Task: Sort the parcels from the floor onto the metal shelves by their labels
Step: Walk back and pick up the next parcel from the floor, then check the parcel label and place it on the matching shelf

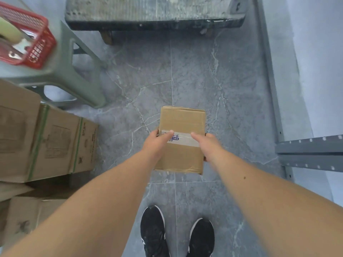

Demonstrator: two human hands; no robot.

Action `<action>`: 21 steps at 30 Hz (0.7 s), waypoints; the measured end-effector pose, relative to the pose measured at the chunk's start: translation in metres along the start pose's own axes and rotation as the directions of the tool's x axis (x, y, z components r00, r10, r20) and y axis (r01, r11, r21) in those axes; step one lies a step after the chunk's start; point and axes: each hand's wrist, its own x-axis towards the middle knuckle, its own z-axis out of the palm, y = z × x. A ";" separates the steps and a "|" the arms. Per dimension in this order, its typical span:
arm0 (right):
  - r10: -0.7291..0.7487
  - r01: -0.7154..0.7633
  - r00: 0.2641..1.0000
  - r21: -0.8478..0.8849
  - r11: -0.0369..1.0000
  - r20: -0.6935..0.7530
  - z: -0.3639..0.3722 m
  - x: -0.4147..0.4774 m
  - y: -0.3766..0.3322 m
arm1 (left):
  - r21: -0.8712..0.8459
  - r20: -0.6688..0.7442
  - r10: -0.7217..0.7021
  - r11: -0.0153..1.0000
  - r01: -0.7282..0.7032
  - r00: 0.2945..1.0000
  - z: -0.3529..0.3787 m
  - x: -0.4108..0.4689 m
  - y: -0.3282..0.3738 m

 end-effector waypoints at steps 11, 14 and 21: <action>-0.032 0.029 0.999 0.100 0.995 0.025 -0.038 -0.108 -0.097 | 0.115 0.003 0.160 0.980 -0.159 0.987 -0.022 -0.097 0.114; -0.068 0.065 0.997 0.125 0.990 0.027 -0.051 -0.148 -0.141 | 0.118 0.001 0.201 0.973 -0.199 0.980 -0.027 -0.130 0.159; -0.214 0.212 0.977 0.142 0.967 0.001 -0.086 -0.244 -0.258 | 0.119 -0.040 0.361 0.928 -0.354 0.932 -0.046 -0.223 0.276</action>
